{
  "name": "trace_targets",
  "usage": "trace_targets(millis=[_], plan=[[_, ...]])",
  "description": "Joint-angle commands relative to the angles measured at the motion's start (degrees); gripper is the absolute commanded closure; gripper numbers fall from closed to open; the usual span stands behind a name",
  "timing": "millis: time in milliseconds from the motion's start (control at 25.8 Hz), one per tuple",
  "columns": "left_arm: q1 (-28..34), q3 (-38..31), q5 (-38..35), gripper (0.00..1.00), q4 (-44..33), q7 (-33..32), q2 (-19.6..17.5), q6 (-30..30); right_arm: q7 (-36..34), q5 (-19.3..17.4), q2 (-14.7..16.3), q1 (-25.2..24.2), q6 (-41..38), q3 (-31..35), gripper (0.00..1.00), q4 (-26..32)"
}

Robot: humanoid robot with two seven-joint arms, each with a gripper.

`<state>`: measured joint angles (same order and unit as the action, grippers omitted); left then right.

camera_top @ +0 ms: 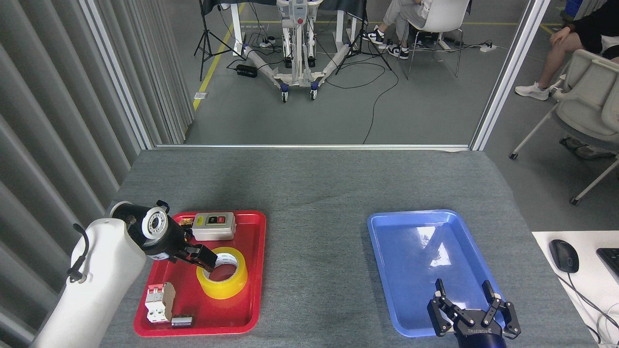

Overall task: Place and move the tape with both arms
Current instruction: 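Lower the left gripper onto the tape rim and close it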

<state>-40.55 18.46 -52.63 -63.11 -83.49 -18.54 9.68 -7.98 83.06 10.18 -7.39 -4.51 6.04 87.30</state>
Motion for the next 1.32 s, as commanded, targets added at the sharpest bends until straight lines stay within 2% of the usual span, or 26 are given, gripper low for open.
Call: trace_targets(millis=[0, 77, 194, 387, 581, 658, 891, 1045, 1162, 1278], plan=[[-0.94, -0.36, 0.24, 0.01, 0.89, -2.20, 2.89, -1.68, -0.11, 0.00, 0.02, 0.01, 0.03, 0.02, 0.00, -0.03], [-0.85, -0.44, 0.24, 0.01, 0.89, -2.11, 5.44, -6.25, -0.11, 0.00, 0.02, 0.01, 0.03, -0.07, 0.00, -0.03], [-0.94, -0.62, 0.33, 0.01, 0.98, -2.02, 6.68, -12.40, -0.02, 0.00, 0.02, 0.01, 0.03, -0.07, 0.00, -0.03], [-0.94, -0.53, 0.16, 0.01, 3.70, -0.18, 8.43, -17.41, -0.11, 0.00, -0.07, -0.08, -0.06, -0.07, 0.00, -0.03], [-0.94, -0.44, -0.90, 0.01, 8.36, 11.16, 7.82, -17.41, -0.02, 0.00, -0.07, -0.08, -0.06, -0.07, 0.00, -0.03], [-0.59, -0.36, -0.90, 0.01, 8.89, 13.71, 7.38, -17.32, -0.11, 0.00, 0.02, -0.08, -0.06, -0.07, 0.00, -0.03], [-0.41, 0.08, -1.51, 0.01, 9.06, 14.24, 5.36, -17.15, -0.11, 0.00, 0.02, -0.08, -0.06, -0.07, 0.00, -0.03], [-0.06, 0.08, -5.21, 0.01, 9.06, 14.24, 5.01, -16.88, -0.11, 0.00, 0.02, -0.08, -0.06, -0.07, 0.00, -0.03], [0.91, 0.08, -5.73, 0.01, 9.15, 14.24, 5.01, -14.51, -0.11, 0.00, 0.02, -0.08, -0.06, -0.07, 0.00, -0.03], [1.44, 0.08, -5.82, 0.10, 9.15, 14.24, 5.09, -11.61, -0.11, 0.00, 0.02, -0.08, -0.06, -0.07, 0.00, -0.03]])
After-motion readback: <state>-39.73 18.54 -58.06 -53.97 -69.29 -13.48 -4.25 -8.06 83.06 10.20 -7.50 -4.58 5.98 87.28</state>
